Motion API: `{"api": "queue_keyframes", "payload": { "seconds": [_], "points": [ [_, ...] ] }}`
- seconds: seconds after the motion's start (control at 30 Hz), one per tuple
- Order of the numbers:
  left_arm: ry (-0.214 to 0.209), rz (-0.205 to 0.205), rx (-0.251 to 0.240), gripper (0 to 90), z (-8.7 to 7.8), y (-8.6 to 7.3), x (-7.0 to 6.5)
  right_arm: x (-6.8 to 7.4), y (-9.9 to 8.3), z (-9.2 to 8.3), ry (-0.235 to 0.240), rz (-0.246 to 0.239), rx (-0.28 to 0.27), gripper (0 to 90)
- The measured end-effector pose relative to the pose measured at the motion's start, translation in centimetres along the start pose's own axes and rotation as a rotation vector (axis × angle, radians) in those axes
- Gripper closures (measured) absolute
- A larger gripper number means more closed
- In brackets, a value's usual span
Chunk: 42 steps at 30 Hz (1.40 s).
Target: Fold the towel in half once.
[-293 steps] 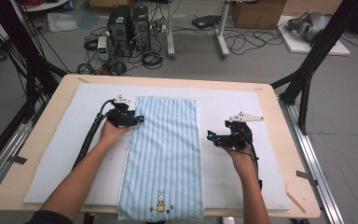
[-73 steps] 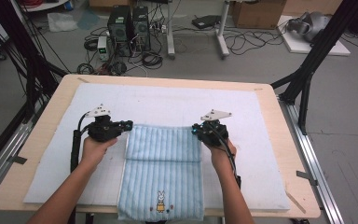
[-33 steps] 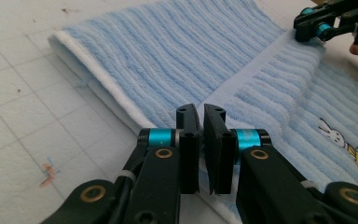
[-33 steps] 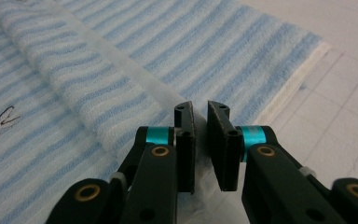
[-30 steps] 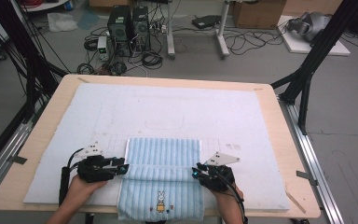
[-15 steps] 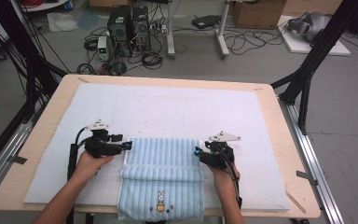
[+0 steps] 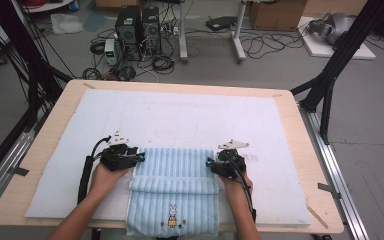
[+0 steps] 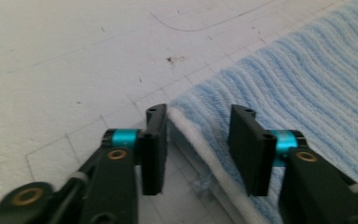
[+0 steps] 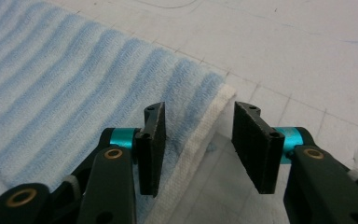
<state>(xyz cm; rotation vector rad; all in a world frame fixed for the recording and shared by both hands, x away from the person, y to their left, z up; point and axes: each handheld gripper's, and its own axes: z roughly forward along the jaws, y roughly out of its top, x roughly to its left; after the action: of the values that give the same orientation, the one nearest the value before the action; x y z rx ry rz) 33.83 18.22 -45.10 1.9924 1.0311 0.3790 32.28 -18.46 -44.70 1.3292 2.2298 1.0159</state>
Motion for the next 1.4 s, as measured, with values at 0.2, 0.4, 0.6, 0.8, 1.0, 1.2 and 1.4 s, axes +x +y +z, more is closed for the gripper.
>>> {"api": "queue_keyframes", "payload": {
  "seconds": [0.2,0.4,0.6,0.8,1.0,1.2,1.4],
  "points": [
    [-0.037,0.012,-0.003,85.1,0.1,-0.1,-0.5,-0.1,-0.3,0.0,0.087,0.034,-0.017,83.8],
    [-0.056,-0.047,-0.023,85.9,0.5,0.5,0.3,-1.0,-0.2,0.2,0.121,0.062,-0.045,85.2],
    [-0.058,-0.093,-0.059,85.9,1.5,2.1,1.9,-1.9,1.5,0.8,0.083,0.036,-0.068,85.3],
    [-0.046,-0.12,-0.103,85.9,2.2,4.8,3.7,-2.7,4.2,1.5,0.042,0.013,-0.118,85.3],
    [-0.025,-0.125,-0.133,85.9,2.6,6.4,4.9,-3.3,6.5,2.7,0.014,0.007,-0.124,85.3],
    [-0.024,-0.122,-0.138,85.8,3.5,7.7,5.8,-4.1,7.9,3.7,-0.02,0.021,-0.143,85.3],
    [-0.004,-0.113,-0.144,85.8,4.8,8.0,6.3,-4.6,8.2,4.8,-0.045,0.03,-0.148,85.2]
  ]
}}
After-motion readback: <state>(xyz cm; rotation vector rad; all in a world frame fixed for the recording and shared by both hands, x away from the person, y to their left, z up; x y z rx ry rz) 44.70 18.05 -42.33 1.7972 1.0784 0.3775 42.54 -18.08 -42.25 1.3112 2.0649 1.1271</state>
